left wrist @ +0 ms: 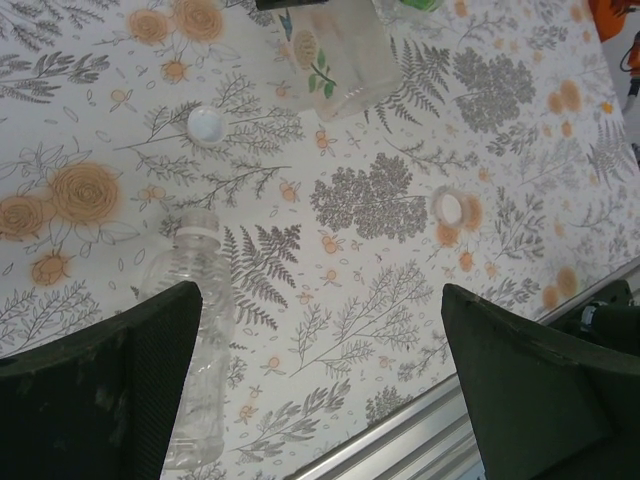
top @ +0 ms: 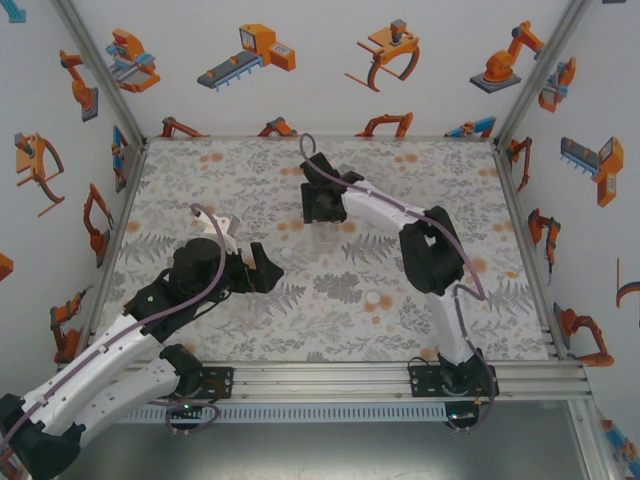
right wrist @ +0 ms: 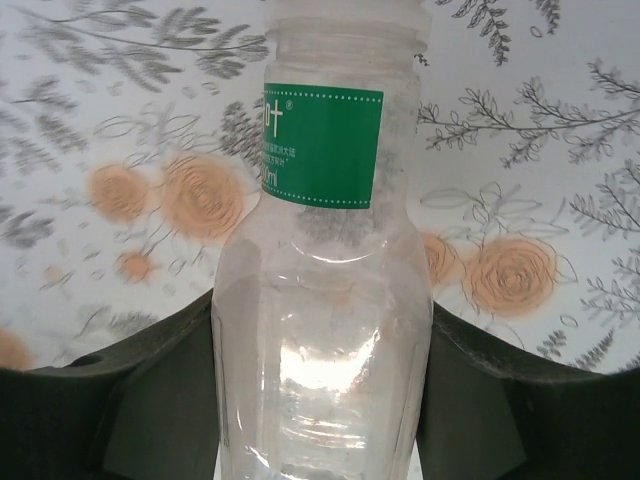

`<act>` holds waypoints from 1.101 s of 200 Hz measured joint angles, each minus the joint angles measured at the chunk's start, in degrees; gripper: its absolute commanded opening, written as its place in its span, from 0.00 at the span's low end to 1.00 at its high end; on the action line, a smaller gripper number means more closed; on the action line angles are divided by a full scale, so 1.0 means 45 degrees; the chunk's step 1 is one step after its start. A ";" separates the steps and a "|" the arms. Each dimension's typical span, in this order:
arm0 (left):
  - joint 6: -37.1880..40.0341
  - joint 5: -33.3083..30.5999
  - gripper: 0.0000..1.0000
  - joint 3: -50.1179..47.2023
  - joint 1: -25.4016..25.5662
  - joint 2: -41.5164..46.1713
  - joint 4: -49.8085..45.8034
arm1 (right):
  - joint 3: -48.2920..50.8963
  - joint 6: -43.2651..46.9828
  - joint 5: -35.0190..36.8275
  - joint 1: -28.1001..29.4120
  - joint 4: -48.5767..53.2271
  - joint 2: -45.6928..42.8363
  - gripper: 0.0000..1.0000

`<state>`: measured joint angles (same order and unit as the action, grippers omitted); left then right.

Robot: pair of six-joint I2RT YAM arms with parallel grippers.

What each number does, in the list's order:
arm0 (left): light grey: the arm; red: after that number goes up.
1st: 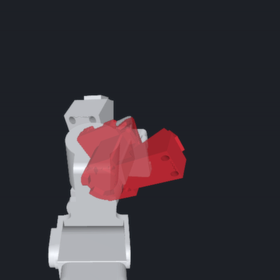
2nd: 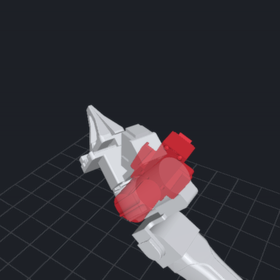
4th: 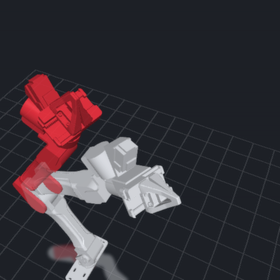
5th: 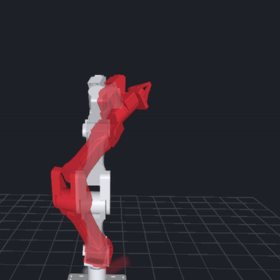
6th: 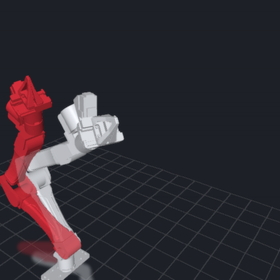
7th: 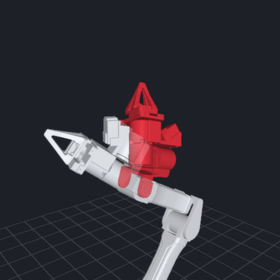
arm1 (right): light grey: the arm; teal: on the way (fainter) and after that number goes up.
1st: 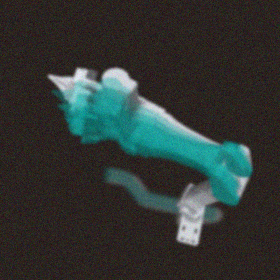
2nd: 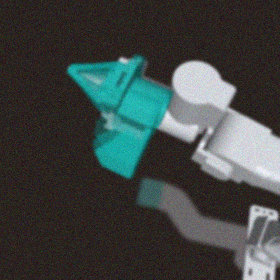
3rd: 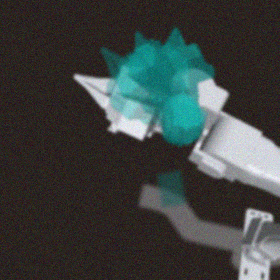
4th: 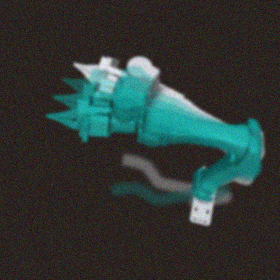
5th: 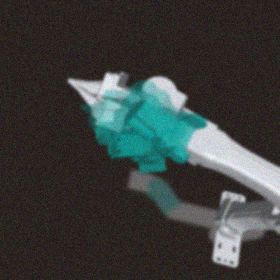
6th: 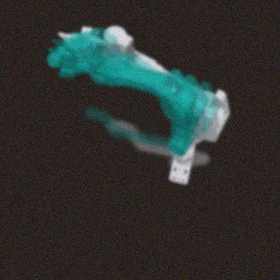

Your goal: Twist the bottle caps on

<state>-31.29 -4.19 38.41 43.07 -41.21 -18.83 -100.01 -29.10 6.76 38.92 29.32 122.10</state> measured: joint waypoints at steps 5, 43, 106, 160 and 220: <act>0.0000 0.0073 0.97 -0.0058 0.0000 0.0000 0.0151 | 0.0486 0.0000 -0.0141 0.0000 -0.0325 -0.0568 0.40; 0.0019 0.0753 0.97 -0.0529 0.0000 0.0000 0.1491 | 0.3308 -0.0010 -0.1292 0.0000 -0.2705 -0.4250 0.38; 0.0933 0.3327 0.97 -0.1161 0.0146 -0.0058 0.5445 | 0.6994 0.0068 -0.3944 0.0053 -0.6431 -0.9306 0.31; 0.2098 0.5081 0.97 -0.0772 0.1137 -0.0520 0.8718 | 0.8786 -0.0102 -0.6528 0.0160 -0.9335 -1.2604 0.30; 0.2550 0.6339 0.97 0.0816 0.1953 -0.2055 1.0700 | 0.8986 -0.1214 -0.8417 0.0393 -1.2114 -1.3930 0.30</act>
<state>-19.81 24.34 42.09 51.86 -50.46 29.32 -59.57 -34.57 -31.11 40.69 -25.19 59.42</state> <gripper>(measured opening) 0.967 0.572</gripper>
